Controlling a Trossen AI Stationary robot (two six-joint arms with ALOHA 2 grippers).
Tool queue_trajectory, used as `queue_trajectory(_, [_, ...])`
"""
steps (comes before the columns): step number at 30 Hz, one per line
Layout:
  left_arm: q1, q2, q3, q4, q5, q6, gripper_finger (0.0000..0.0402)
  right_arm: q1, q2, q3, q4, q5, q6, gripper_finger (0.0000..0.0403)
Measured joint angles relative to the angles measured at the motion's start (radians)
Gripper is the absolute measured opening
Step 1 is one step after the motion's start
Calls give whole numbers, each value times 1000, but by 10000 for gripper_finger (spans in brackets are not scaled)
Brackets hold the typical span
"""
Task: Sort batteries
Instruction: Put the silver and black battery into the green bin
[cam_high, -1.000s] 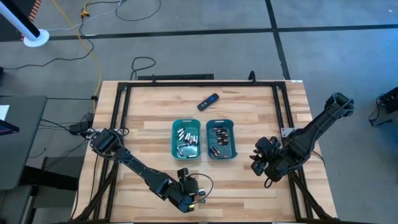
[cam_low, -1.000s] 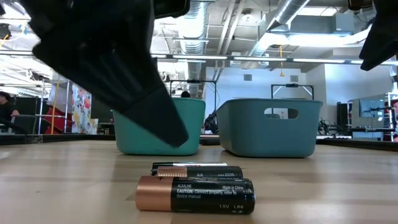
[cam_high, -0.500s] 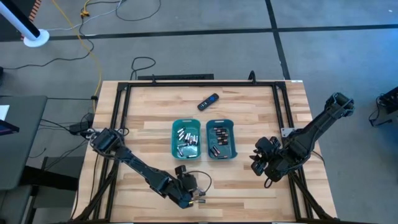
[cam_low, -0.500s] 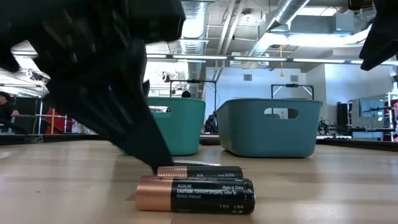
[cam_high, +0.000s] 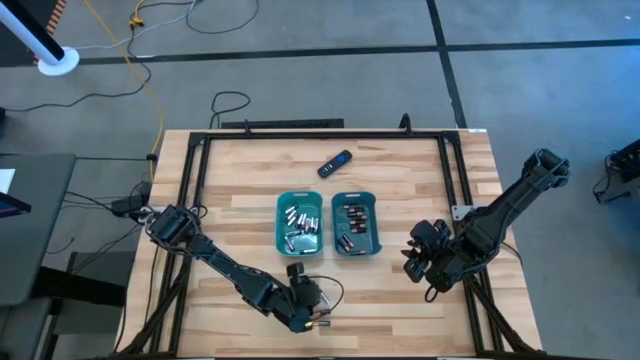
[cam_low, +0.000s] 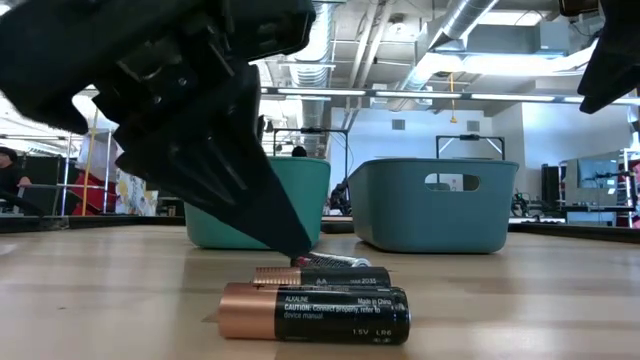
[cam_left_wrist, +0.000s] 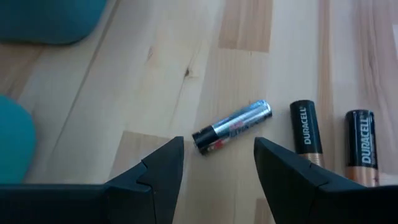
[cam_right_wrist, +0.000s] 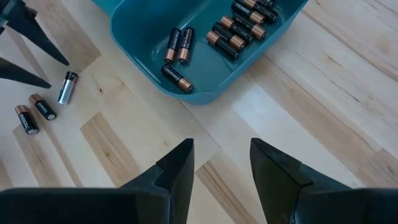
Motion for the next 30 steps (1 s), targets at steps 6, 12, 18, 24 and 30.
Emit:
queue_trajectory(6, [22,0,0,-3,37,112,190,0,0,0,0,0,0,172])
queue_trajectory(12, [86,0,0,-3,110,168,190,0,0,0,1,0,0,172])
queue_trajectory(18, [150,0,7,15,229,250,190,0,0,0,10,-1,0,172])
queue_trajectory(24, [192,0,8,17,349,406,190,0,0,0,11,-12,16,172])
queue_trajectory(30, [225,0,8,39,380,501,190,0,0,0,17,-12,42,172])
